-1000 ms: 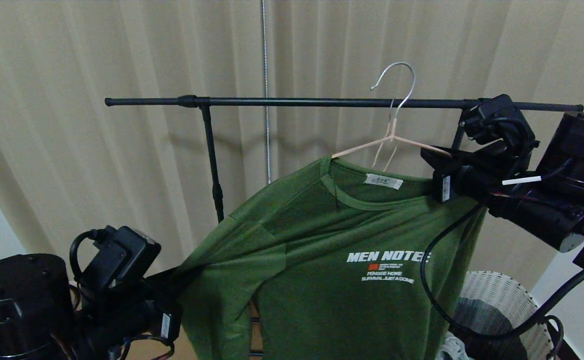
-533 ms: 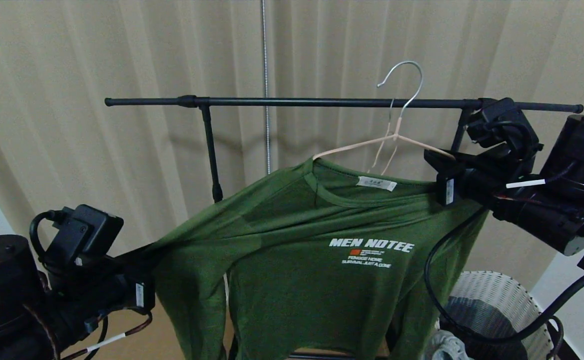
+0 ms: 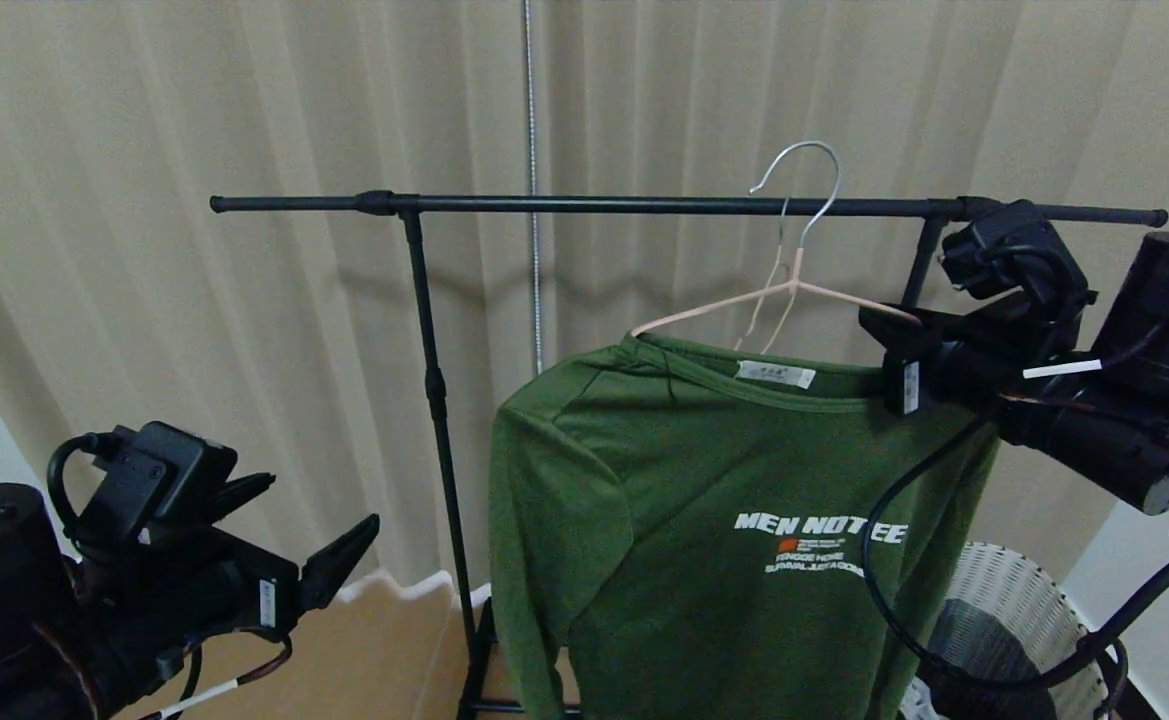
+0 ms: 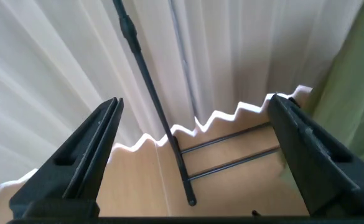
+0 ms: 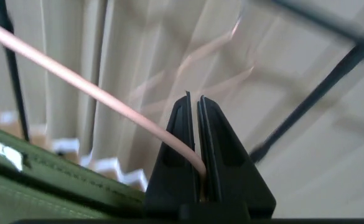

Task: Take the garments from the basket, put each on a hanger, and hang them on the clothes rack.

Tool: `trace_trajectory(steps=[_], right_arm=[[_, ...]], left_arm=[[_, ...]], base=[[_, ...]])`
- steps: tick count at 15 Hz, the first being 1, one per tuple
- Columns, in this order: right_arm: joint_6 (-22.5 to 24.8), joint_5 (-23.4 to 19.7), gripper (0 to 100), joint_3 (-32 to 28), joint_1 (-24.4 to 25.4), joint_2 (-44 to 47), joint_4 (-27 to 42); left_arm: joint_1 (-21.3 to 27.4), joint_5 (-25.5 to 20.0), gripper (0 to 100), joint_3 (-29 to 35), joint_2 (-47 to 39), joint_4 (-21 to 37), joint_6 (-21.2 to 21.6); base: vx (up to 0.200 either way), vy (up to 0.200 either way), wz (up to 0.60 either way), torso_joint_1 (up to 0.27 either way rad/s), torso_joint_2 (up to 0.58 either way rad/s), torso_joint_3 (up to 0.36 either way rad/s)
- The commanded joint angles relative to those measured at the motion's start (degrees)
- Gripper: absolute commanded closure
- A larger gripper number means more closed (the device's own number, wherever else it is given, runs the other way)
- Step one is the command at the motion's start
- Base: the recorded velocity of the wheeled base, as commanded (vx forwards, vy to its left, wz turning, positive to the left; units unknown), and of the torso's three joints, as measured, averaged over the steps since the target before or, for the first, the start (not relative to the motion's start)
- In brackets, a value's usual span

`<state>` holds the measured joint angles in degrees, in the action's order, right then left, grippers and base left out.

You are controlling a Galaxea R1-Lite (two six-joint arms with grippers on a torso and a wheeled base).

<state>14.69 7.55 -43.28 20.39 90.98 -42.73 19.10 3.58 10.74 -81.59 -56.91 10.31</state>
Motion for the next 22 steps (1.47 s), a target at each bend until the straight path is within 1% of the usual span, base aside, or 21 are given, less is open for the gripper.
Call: trace_trajectory(steps=[1, 3, 4, 6, 7, 8, 9, 10, 11, 12, 13, 14, 15, 16, 17, 18, 19, 21, 22], right_arm=[[0.0, 0.0, 100, -0.1, -0.1, -1.4, 2.9], [0.0, 0.1, 100, -0.1, -0.2, -4.1, 9.3], [0.0, 0.1, 100, -0.1, -0.2, -5.5, 13.0], [-0.1, 0.2, 100, 0.0, -1.2, -7.5, 18.8], [-0.1, 0.3, 100, 0.2, -2.5, -7.9, 20.1], [-0.1, 0.8, 100, 0.7, -3.5, -8.2, 20.5], [-0.1, 2.1, 100, 1.1, -4.2, -8.2, 20.4], [-0.1, 3.0, 100, 1.2, -4.4, -8.2, 20.5], [-0.1, 3.4, 100, 1.3, -4.4, -8.2, 20.5], [-0.1, 3.4, 100, 1.3, -4.4, -8.2, 20.5], [-0.1, 3.6, 100, 1.2, -4.4, -8.0, 20.2], [-0.2, 3.7, 100, 1.2, -4.4, -7.7, 20.0], [-0.2, 3.7, 100, 1.0, -4.5, -7.6, 19.9], [-0.2, 3.8, 100, 1.1, -4.5, -7.5, 19.9], [-0.2, 3.8, 100, 1.1, -4.5, -7.5, 19.9], [-0.2, 3.8, 100, 1.3, -5.2, -7.7, 20.5], [-0.1, 3.8, 100, 1.7, -6.7, -7.7, 20.5], [-0.1, 4.0, 100, 1.7, -8.0, -7.8, 20.5], [-0.1, 5.1, 100, 1.7, -8.2, -8.0, 20.4]], left_arm=[[0.1, -0.1, 0, -1.3, 3.0, 0.0, 0.2], [-0.6, -0.7, 0, -2.7, 7.1, 0.3, 0.0], [-1.7, -0.7, 0, -2.8, 8.9, 0.7, -0.1], [-5.7, -0.6, 0, -1.8, 10.7, 2.5, -0.4], [-8.6, -0.6, 0, -1.0, 10.9, 4.3, -1.0], [-10.6, -0.8, 0, -0.1, 11.1, 6.5, -2.7], [-10.8, -0.9, 0, 1.7, 11.5, 8.4, -5.8], [-10.6, -0.9, 0, 4.0, 12.2, 11.2, -8.1], [-10.4, -0.9, 0, 6.5, 13.2, 15.7, -9.3], [-10.1, -0.9, 0, 7.6, 13.9, 18.6, -9.8], [-9.0, -0.9, 0, 10.4, 15.5, 26.7, -11.1], [-9.0, -0.9, 0, 10.4, 16.3, 28.7, -12.2], [-8.8, -1.2, 0, 9.2, 17.0, 28.7, -13.1], [-8.8, -3.2, 0, 7.9, 17.2, 28.6, -13.1], [-8.8, -3.2, 0, 7.9, 17.2, 28.6, -13.1], [-8.9, -6.7, 0, 6.3, 18.5, 28.5, -11.5], [-8.9, -8.7, 0, 4.9, 20.8, 28.5, -8.7], [-9.1, -9.2, 0, 4.6, 22.2, 28.5, -7.7], [-9.2, -9.2, 0, 4.6, 23.2, 28.5, -7.7]], base=[[0.000, 0.000, 0.00, 0.000, 0.00, 0.000], [0.000, 0.000, 0.00, 0.000, 0.00, 0.000], [0.000, 0.000, 0.00, 0.000, 0.00, 0.000], [0.000, 0.000, 0.00, 0.000, 0.00, 0.000], [0.000, 0.000, 0.00, 0.000, 0.00, 0.000], [0.000, 0.000, 0.00, 0.000, 0.00, 0.000], [0.000, 0.000, 0.00, 0.000, 0.00, 0.000], [0.000, 0.000, 0.00, 0.000, 0.00, 0.000], [0.000, 0.000, 0.00, 0.000, 0.00, 0.000], [0.000, 0.000, 0.00, 0.000, 0.00, 0.000], [0.000, 0.000, 0.00, 0.000, 0.00, 0.000], [0.000, 0.000, 0.00, 0.000, 0.00, 0.000], [0.000, 0.000, 0.00, 0.000, 0.00, 0.000], [0.000, 0.000, 0.00, 0.000, 0.00, 0.000], [0.000, 0.000, 0.00, 0.000, 0.00, 0.000], [0.000, 0.000, 0.00, 0.000, 0.00, 0.000], [0.000, 0.000, 0.00, 0.000, 0.00, 0.000], [0.000, 0.000, 0.00, 0.000, 0.00, 0.000], [0.000, 0.000, 0.00, 0.000, 0.00, 0.000]])
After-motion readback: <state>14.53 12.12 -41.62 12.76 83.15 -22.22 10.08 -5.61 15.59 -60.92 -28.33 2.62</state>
